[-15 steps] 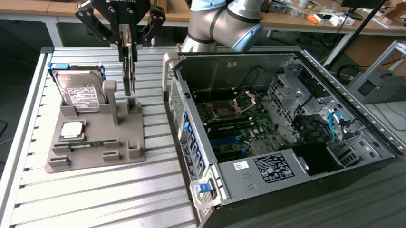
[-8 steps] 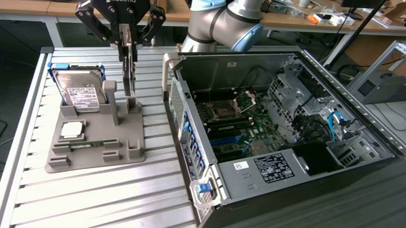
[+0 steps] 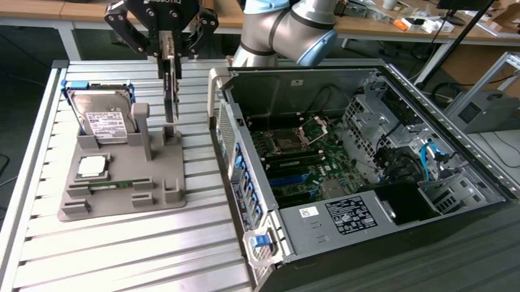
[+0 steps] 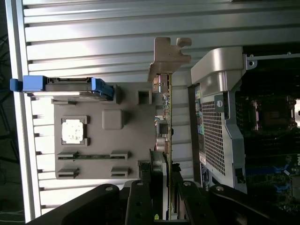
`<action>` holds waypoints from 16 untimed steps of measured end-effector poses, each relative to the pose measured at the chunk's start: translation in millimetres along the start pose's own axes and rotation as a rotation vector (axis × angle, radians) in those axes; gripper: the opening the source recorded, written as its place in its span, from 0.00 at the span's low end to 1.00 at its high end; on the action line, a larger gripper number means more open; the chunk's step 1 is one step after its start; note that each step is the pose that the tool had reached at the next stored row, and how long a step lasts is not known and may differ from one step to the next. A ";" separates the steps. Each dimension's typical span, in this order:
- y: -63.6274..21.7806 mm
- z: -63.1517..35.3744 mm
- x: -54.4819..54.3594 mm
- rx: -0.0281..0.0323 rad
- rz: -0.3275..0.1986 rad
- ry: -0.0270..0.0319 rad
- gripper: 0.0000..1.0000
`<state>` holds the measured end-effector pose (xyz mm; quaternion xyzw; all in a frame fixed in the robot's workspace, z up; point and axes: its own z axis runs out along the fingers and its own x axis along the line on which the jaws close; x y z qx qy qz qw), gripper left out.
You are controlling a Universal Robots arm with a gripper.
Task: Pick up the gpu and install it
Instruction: 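Pick up the gpu and move the gpu toward the slot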
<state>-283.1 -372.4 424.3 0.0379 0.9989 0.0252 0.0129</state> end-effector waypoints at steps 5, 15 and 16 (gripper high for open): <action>-2.7 0.0 -4.1 0.0005 0.000 -0.0001 0.27; -7.6 1.1 -27.4 0.0029 0.000 -0.0002 0.27; -7.9 1.2 -28.7 0.0031 0.000 -0.0002 0.27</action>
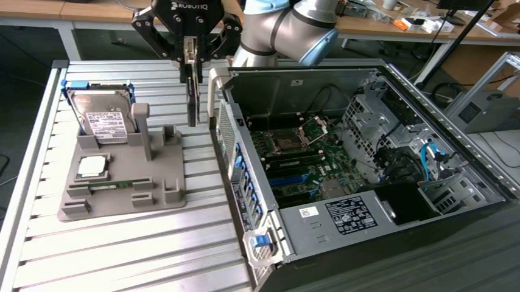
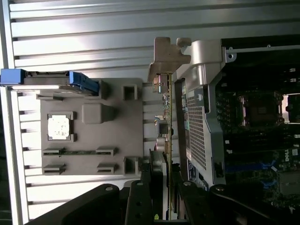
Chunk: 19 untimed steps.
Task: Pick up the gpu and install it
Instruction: 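Pick up the gpu and move the gpu toward the slot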
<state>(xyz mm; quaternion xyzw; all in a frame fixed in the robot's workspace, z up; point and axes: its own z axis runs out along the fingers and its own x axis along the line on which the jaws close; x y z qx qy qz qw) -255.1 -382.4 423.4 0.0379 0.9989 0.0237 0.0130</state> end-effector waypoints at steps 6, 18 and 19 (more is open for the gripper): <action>-1.6 0.7 -8.2 0.0008 0.000 -0.0001 0.27; -10.1 1.2 -23.9 0.0013 0.000 0.0000 0.27; -10.9 1.3 -26.2 0.0014 0.000 -0.0001 0.27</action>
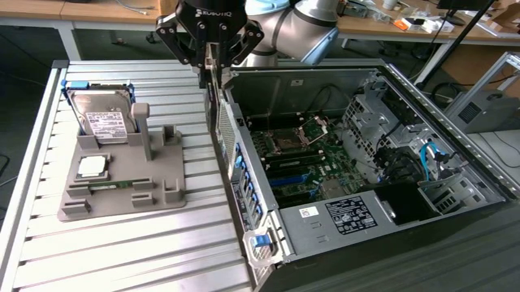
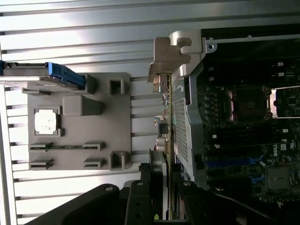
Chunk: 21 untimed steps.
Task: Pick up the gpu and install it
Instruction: 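Pick up the gpu and move the gpu toward the slot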
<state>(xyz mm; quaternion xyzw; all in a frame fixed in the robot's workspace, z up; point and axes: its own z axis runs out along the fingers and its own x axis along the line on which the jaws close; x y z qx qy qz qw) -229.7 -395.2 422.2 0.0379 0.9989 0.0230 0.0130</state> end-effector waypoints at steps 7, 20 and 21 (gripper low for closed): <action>-2.4 0.4 -8.1 0.0008 0.000 0.0000 0.27; -4.4 1.5 -26.1 0.0036 0.000 -0.0002 0.27; -4.4 1.6 -27.5 0.0040 0.000 -0.0003 0.27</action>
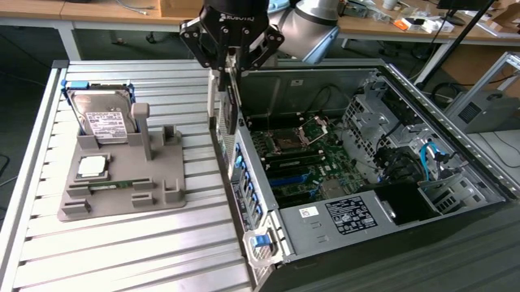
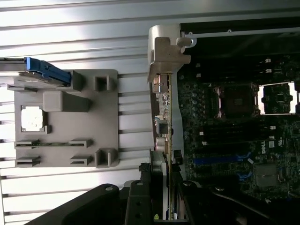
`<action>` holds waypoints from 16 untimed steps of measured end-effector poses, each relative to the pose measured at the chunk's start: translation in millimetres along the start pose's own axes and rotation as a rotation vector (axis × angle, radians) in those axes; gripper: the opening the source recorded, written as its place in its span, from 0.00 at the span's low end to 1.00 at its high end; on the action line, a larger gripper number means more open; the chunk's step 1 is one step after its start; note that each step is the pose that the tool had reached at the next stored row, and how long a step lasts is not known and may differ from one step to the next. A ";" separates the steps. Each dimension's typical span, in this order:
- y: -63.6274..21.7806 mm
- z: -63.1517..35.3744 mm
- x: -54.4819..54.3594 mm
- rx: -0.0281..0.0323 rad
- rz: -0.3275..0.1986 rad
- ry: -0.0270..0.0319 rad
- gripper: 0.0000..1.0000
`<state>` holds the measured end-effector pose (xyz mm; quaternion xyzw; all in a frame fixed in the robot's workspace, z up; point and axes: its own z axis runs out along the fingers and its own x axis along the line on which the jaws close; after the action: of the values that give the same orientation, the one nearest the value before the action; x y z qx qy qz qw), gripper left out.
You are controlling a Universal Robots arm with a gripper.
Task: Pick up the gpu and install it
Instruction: 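Pick up the gpu and move the gpu toward the slot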
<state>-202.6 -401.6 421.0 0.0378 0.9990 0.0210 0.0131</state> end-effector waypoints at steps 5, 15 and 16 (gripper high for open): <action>0.0 0.4 -5.8 0.0014 0.000 -0.0001 0.27; 0.5 1.0 -14.3 0.0042 0.000 -0.0003 0.27; 0.6 1.0 -15.7 0.0044 0.000 -0.0002 0.27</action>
<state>-186.9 -402.2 420.4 0.0378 0.9990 0.0188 0.0131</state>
